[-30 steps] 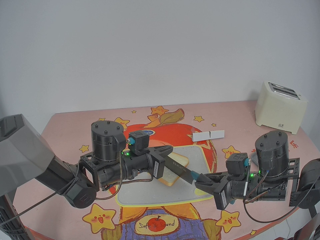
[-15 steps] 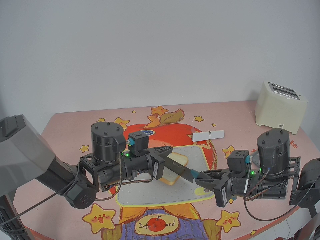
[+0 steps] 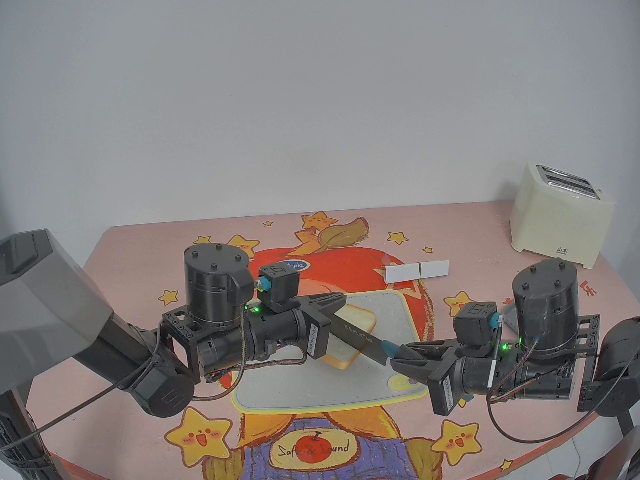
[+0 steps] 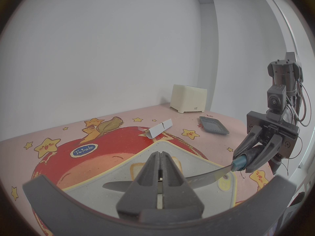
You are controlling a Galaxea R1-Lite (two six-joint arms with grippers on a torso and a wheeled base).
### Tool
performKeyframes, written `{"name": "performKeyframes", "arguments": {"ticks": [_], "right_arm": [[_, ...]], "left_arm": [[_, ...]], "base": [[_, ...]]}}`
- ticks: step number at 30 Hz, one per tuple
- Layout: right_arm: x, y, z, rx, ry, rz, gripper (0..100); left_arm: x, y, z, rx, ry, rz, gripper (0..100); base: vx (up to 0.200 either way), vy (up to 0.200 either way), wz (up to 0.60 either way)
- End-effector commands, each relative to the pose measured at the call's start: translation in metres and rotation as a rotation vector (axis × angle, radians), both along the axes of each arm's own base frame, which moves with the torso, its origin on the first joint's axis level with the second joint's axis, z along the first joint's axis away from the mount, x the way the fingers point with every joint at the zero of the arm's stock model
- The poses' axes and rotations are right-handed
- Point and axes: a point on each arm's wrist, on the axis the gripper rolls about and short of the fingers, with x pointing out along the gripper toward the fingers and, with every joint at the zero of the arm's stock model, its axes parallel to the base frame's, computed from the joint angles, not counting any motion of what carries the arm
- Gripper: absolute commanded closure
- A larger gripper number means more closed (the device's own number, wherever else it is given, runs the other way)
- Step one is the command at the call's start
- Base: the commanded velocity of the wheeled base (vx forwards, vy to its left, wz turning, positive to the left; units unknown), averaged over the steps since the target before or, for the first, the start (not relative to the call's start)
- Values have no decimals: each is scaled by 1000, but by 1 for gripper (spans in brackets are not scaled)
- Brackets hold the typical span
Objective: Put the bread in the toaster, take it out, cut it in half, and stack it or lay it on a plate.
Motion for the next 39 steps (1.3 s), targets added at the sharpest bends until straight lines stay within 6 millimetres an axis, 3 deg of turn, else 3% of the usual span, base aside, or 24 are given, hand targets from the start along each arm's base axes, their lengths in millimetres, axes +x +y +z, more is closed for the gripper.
{"name": "performKeyframes", "arguments": {"ticks": [1,39], "right_arm": [[0,0,-2,-7,7,-1,100],[4,-1,-3,-6,6,-15,100]], "left_arm": [[0,0,1,-3,-3,0,100],[1,1,0,-6,-8,3,100]], "base": [[0,0,0],[0,0,0]]}}
